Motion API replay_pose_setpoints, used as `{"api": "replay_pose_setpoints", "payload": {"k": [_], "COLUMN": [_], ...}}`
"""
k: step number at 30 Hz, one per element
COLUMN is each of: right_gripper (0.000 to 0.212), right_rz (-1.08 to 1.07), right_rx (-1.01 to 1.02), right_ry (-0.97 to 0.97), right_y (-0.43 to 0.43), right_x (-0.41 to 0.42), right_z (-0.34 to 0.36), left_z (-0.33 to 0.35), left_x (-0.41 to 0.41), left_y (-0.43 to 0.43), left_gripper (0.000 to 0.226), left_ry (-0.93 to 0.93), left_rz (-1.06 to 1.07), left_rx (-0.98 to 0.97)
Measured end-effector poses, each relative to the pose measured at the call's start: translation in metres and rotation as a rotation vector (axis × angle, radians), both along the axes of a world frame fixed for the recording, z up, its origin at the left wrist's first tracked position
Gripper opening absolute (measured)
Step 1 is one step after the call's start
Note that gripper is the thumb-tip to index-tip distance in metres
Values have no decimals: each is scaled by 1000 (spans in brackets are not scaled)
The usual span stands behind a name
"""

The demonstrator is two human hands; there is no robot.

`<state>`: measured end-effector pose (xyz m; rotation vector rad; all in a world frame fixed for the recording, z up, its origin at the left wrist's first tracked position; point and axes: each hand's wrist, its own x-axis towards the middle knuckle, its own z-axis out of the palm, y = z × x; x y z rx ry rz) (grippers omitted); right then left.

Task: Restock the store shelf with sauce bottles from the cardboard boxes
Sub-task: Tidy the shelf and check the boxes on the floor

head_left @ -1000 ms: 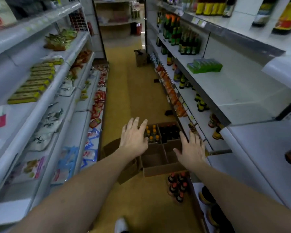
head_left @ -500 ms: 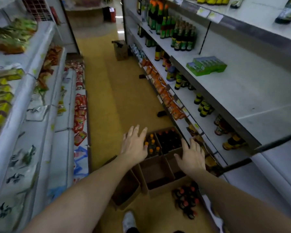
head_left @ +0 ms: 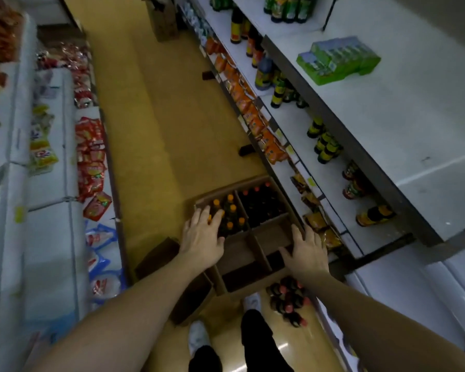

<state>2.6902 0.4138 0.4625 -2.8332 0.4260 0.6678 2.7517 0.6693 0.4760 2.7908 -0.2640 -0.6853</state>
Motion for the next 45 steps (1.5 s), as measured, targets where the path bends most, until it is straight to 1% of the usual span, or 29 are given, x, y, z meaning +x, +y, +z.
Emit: {"api": "replay_pose_setpoints", "payload": {"k": [4,8,13,15,17,18,20,23,25,27,29,31,32,34,36,39,41,45], "right_gripper": [75,74,69,71,73,73,68,57,57,62,64,60,59,65,70,72,68,46], "right_rz": [25,38,12,-64,-113,-109,-103,-148,-170,-128,-102,-99,-109,-157,-211,-281,-304,-352], "right_rx": [44,100,132,179,244,267,300,351,396,421,465,480,474,464,472,500,523,533], "right_ry": [50,106,140,159,167,164,115,-7,-65,-77,-40,-14,-35,-95,-130,-158,-182,-205], "right_y": [-30,-54,-81,-92,-102,-108,-117,-125,-126,-126,-126,-128,-127,-126,-124,-122,-121,-121], "right_x": [45,94,151,168,180,187,203,230,247,258,266,268,268,266,265,264,263,258], "right_z": [-36,-98,-207,-255,-308,-334,-377,-429,-459,-487,-508,-528,-533,-543,-546,-545,-544,-545], "left_z": [-31,-85,-185,-231,-275,-299,-349,-413,-446,-473,-492,-509,-512,-519,-524,-534,-541,-548], "left_x": [27,61,116,136,152,160,180,217,240,255,264,269,271,273,273,267,261,258], "left_y": [-32,-69,-113,-126,-137,-142,-150,-157,-163,-173,-188,-199,-200,-201,-202,-201,-200,-198], "left_gripper": [70,68,70,72,85,85,74,70,71,72,69,62,55,45,42,45,48,50], "left_ry": [50,113,175,170,164,165,169,68,40,56,74,73,69,61,26,-57,-115,-165], "left_rz": [-2,11,-5,-30,-40,-39,-71,-182,-202,-158,-92,-26,-10,-21,-21,5,11,24], "left_rx": [-6,-22,-23,-32,-28,-16,19,39,28,9,-21,-19,14,85,101,94,61,-12]}}
